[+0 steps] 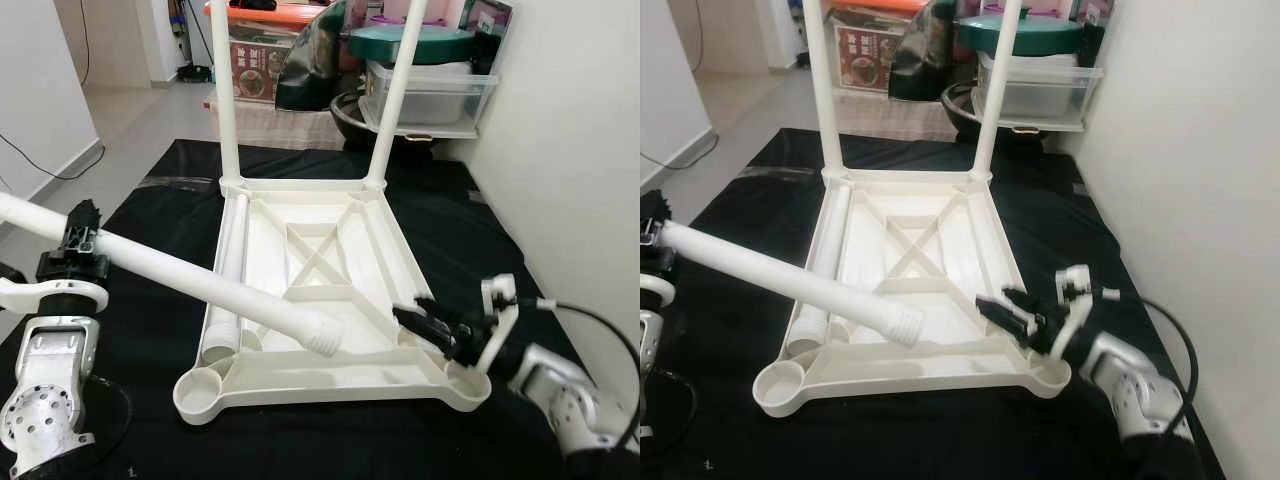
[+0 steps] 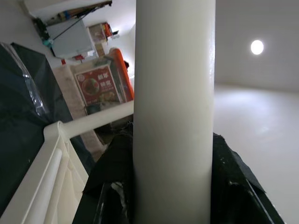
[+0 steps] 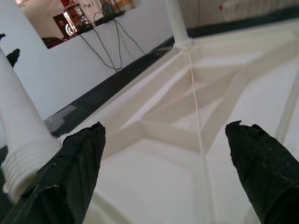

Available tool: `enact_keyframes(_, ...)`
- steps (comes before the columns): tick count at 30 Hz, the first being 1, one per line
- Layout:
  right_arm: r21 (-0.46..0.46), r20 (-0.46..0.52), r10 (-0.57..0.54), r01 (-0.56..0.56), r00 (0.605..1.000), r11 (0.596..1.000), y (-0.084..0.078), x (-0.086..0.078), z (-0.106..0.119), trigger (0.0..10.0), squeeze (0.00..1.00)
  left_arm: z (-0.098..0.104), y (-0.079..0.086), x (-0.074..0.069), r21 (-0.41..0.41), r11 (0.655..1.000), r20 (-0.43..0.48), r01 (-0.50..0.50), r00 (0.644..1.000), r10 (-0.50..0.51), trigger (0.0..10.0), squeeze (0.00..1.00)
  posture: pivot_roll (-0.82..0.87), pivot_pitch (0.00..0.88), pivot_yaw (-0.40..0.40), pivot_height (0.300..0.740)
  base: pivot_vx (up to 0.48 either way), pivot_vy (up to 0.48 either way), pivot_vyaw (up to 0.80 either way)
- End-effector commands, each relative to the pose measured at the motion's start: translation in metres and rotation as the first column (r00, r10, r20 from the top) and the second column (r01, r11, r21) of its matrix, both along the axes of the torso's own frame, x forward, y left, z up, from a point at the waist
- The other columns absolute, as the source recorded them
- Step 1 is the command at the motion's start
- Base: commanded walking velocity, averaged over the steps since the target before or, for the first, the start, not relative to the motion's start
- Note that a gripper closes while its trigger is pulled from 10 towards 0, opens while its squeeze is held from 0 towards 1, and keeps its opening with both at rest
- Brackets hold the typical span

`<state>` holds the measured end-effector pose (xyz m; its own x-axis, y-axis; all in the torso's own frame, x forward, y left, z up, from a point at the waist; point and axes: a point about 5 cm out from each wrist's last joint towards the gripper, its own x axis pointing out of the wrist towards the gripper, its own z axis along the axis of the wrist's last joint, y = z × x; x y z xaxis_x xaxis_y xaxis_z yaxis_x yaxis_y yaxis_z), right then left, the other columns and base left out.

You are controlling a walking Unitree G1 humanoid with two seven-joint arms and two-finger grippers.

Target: Building children table

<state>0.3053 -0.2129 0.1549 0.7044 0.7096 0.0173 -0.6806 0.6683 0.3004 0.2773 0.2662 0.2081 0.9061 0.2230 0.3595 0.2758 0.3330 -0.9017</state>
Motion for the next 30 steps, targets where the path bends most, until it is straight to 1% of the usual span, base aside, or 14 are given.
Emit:
enact_keyframes(1,-0.043,0.128,0.011,-0.005,0.992,0.999,0.008,0.013,0.033,10.0,0.0,0.005,-0.002,0.006,0.021,0.999,0.01,0.028,1.0,-0.028,10.0,0.0,0.02,0.0,-0.035,0.74,0.0,0.0,0.0)
enact_keyframes(3,-0.059,0.225,0.023,-0.01,0.974,0.998,0.019,0.029,0.067,10.0,0.0,0.007,-0.002,0.01,0.042,0.998,0.01,0.05,0.999,-0.05,10.0,0.0,0.02,0.0,-0.04,0.74,0.0,0.0,0.0)
enact_keyframes(4,-0.059,0.225,0.023,-0.01,0.974,0.998,0.019,0.029,0.067,10.0,0.0,0.007,-0.002,0.01,0.042,0.998,0.01,0.05,0.999,-0.05,10.0,0.0,0.02,0.0,-0.04,0.74,0.0,0.0,0.0)
enact_keyframes(5,-0.058,0.252,0.036,-0.022,0.967,0.998,0.025,0.037,0.083,10.0,0.0,0.009,-0.003,0.012,0.064,0.996,0.009,0.063,0.998,-0.064,10.0,0.0,0.02,0.0,-0.04,0.74,0.0,0.0,0.0)
enact_keyframes(6,-0.058,0.252,0.036,-0.022,0.967,0.998,0.025,0.037,0.083,10.0,0.0,0.009,-0.003,0.012,0.064,0.996,0.009,0.063,0.998,-0.064,10.0,0.0,0.02,0.0,-0.04,0.74,0.0,0.0,0.0)
enact_keyframes(8,-0.042,0.246,0.079,-0.071,0.966,0.997,0.049,0.048,0.105,10.0,0.0,0.013,-0.005,0.016,0.079,0.994,0.015,0.08,0.997,-0.081,10.0,0.0,0.03,0.0,-0.048,0.74,0.0,0.0,0.0)
enact_keyframes(10,-0.041,0.232,0.089,-0.082,0.969,0.996,0.057,0.051,0.108,10.0,0.0,0.014,-0.006,0.017,0.081,0.993,0.016,0.083,0.996,-0.084,10.0,0.0,0.03,0.0,-0.048,0.74,0.0,0.0,0.0)
enact_keyframes(11,-0.101,0.184,0.12,-0.103,0.976,0.989,0.073,0.053,0.103,10.0,0.0,0.013,-0.009,0.017,0.088,0.992,0.016,0.093,0.995,-0.095,10.0,0.0,0.04,0.0,-0.052,0.74,0.0,0.0,0.0)
enact_keyframes(13,-0.101,0.184,0.12,-0.103,0.976,0.989,0.073,0.053,0.103,10.0,0.0,0.013,-0.009,0.017,0.088,0.992,0.016,0.093,0.995,-0.095,10.0,0.0,0.04,0.0,-0.052,0.74,0.0,0.0,0.0)
enact_keyframes(16,-0.232,0.05,0.288,-0.27,0.956,0.935,0.117,0.041,0.09,10.0,0.0,0.008,-0.024,0.017,0.135,0.982,-0.009,0.132,0.991,-0.132,10.0,0.0,0.04,0.0,-0.05,0.74,0.0,0.0,0.0)
enact_keyframes(17,-0.249,0.032,0.317,-0.3,0.948,0.921,0.124,0.038,0.089,10.0,0.0,0.007,-0.027,0.017,0.146,0.979,-0.016,0.14,0.99,-0.14,10.0,0.0,0.04,0.0,-0.05,0.74,0.0,0.0,0.0)
enact_keyframes(22,-0.289,0.006,0.366,-0.349,0.93,0.891,0.139,0.033,0.091,10.0,0.0,0.003,-0.033,0.02,0.181,0.971,-0.04,0.159,0.987,-0.154,10.0,0.0,0.04,0.0,-0.047,0.74,0.0,0.0,0.0)
enact_keyframes(26,-0.317,-0.021,0.459,-0.441,0.888,0.84,0.157,0.019,0.089,10.0,0.0,0.0,-0.041,0.024,0.21,0.961,-0.052,0.18,0.984,-0.173,10.0,0.0,0.03,0.0,-0.043,0.74,0.0,0.0,0.0)
enact_keyframes(30,-0.323,-0.035,0.481,-0.465,0.876,0.824,0.161,0.015,0.088,10.0,0.0,0.0,-0.044,0.025,0.222,0.956,-0.054,0.19,0.982,-0.183,10.0,0.0,0.03,0.0,-0.043,0.74,0.0,0.0,0.0)
